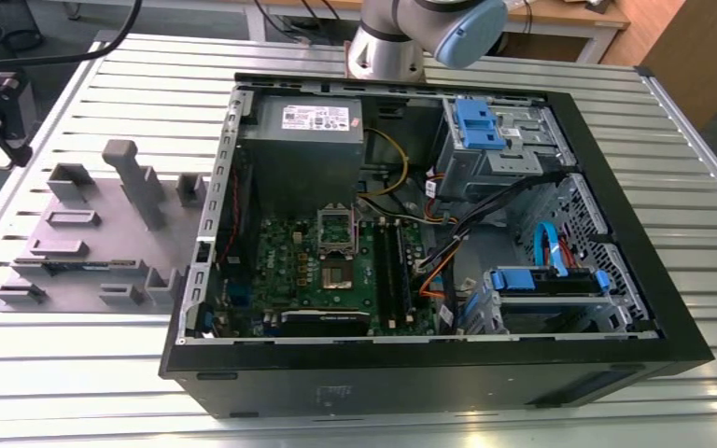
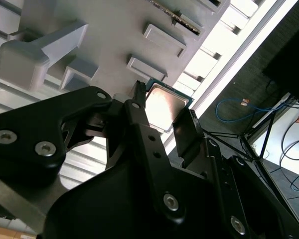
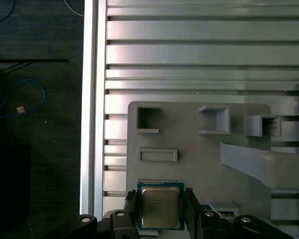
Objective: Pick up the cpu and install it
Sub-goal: 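Pick up the cpu and move it towards the insertion slot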
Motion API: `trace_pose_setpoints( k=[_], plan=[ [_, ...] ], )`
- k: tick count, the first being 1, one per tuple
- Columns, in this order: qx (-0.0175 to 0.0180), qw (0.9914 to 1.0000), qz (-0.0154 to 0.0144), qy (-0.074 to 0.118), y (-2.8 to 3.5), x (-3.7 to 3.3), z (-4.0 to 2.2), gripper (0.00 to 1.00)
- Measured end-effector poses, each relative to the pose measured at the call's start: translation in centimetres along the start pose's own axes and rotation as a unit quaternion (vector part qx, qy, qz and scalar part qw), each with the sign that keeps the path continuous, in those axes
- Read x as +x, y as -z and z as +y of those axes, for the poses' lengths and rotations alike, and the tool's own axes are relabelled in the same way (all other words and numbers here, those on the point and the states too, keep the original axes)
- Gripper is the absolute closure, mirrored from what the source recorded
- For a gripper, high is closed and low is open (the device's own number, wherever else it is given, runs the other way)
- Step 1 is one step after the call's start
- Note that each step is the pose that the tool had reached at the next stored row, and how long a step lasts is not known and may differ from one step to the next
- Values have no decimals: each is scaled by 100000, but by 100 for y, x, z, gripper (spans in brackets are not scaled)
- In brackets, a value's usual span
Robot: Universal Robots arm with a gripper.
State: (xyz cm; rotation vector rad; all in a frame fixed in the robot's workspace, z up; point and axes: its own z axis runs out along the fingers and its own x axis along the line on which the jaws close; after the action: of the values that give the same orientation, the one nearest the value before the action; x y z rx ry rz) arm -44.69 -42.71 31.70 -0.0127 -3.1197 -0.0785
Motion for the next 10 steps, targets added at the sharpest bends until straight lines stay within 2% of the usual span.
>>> trace_pose_setpoints(
  k=[10],
  plan=[
    [-1,100000,5,0,13,1,1,53]
  ],
)
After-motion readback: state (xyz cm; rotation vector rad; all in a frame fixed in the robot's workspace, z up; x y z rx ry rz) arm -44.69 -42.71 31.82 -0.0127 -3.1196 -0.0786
